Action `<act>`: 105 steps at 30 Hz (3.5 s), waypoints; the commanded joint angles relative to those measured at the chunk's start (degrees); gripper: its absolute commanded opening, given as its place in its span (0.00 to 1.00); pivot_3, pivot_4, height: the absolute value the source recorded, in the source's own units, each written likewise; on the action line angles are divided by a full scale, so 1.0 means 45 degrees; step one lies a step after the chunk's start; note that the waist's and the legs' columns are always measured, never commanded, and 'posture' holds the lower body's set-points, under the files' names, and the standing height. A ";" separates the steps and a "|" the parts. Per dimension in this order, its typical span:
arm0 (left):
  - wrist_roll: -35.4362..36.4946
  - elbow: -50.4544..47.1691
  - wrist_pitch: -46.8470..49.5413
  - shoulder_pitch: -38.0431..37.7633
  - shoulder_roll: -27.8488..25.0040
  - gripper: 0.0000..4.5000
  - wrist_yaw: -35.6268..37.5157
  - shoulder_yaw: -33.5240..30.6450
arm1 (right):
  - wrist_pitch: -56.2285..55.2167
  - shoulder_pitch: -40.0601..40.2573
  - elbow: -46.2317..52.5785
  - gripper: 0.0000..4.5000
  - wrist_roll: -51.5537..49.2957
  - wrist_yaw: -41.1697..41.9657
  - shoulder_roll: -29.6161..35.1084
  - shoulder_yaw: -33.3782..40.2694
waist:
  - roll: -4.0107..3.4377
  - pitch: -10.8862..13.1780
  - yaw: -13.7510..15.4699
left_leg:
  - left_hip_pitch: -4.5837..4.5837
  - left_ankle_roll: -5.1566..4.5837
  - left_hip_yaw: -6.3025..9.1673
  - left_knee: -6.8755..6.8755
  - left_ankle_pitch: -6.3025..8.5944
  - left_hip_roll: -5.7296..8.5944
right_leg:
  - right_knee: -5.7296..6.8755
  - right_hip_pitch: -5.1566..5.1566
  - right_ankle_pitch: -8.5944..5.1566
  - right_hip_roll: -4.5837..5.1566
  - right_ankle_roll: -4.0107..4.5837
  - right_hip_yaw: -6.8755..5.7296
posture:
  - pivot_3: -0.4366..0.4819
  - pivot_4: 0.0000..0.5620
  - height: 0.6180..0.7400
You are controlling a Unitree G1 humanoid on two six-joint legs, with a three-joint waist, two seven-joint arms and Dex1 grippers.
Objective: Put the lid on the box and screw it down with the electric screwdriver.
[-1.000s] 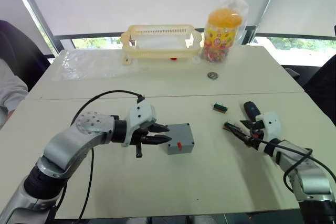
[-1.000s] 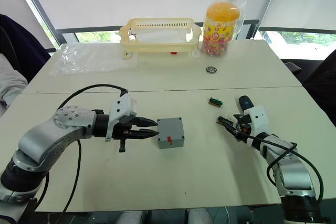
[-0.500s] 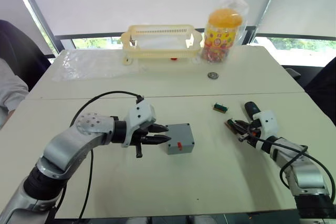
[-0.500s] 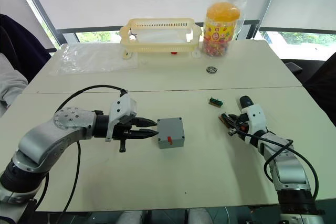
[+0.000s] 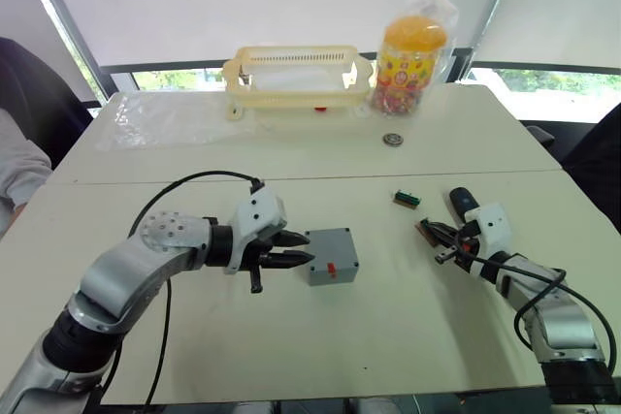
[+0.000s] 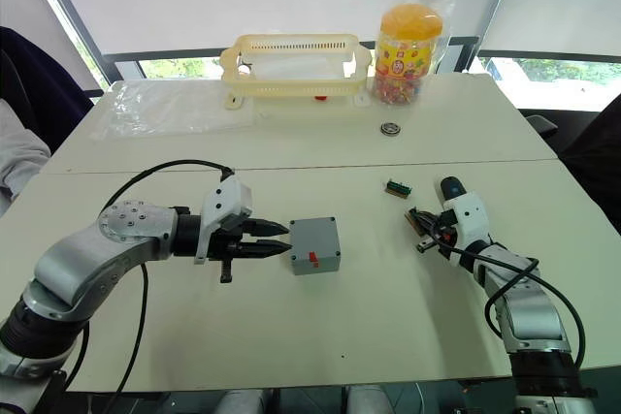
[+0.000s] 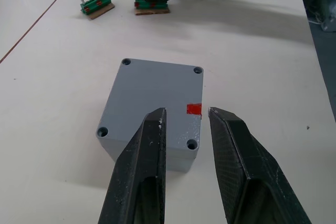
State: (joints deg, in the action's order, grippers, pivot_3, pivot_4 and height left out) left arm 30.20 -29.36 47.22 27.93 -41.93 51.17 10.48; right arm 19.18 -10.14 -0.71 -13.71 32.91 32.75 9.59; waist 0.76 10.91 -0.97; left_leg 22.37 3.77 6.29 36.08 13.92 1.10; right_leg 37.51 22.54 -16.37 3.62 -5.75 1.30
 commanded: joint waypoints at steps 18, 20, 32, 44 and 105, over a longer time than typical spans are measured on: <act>-0.0514 0.0233 -0.0613 0.0100 -0.0140 0.28 0.0449 0.0136 | 0.0841 0.0247 0.2723 0.01 -0.0938 -0.0569 0.0231 0.1224 | -0.0004 0.0002 0.0011 | 0.0001 0.0000 -0.0001 -0.0001 0.0000 0.0000 | 0.0000 0.0001 0.0000 0.0001 0.0000 0.0001 | 0.48 0.27 1.00; -0.0365 0.0248 -0.0539 0.0111 -0.0249 0.28 0.0547 -0.0086 | 0.1401 0.0112 0.3600 0.01 -0.1254 -0.0648 0.0401 0.1492 | -0.0005 0.0002 0.0010 | 0.0001 0.0000 0.0000 -0.0002 0.0000 0.0000 | 0.0000 0.0002 0.0000 0.0000 0.0000 0.0001 | 0.48 0.27 1.00; 0.0518 0.0360 0.0047 -0.0210 -0.0825 0.28 0.0255 -0.1948 | 0.4020 -0.2361 0.5710 0.01 -0.2873 0.0452 -0.0209 -0.2033 | -0.0007 0.0002 0.0032 | 0.0009 -0.0001 0.0010 0.0000 0.0001 -0.0006 | 0.0007 0.0008 -0.0001 -0.0001 0.0001 -0.0009 | 0.48 0.27 1.00; 0.0753 -0.0205 0.0380 -0.0980 -0.1114 0.28 -0.0447 -0.2467 | 0.2533 -0.2469 0.3953 0.01 -0.1619 0.1487 -0.0374 -0.3396 | -0.0006 0.0003 0.0003 | 0.0008 -0.0001 0.0005 0.0001 0.0001 -0.0003 | 0.0006 0.0014 0.0000 0.0002 0.0000 -0.0006 | 0.48 0.27 1.00; 0.0665 0.0562 -0.1421 0.0968 -0.1410 0.28 0.2553 -0.0899 | 1.0632 -0.6082 0.0638 0.97 -0.3572 0.4912 0.8092 -0.1221 | -0.0025 0.0018 0.0043 | 0.0026 -0.0040 -0.0005 -0.0012 0.0023 -0.0008 | -0.0041 0.0015 -0.0003 0.0005 0.0011 -0.0016 | 0.48 0.27 1.00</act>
State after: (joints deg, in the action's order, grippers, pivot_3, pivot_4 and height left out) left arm 34.05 -25.95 42.85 30.75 -48.40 61.91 6.29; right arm 63.56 -36.19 2.63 -29.09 51.45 66.73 6.47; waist 0.65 10.99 -0.77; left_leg 22.49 3.57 6.19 36.01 14.03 1.07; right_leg 37.31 22.63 -16.38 3.66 -5.71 1.28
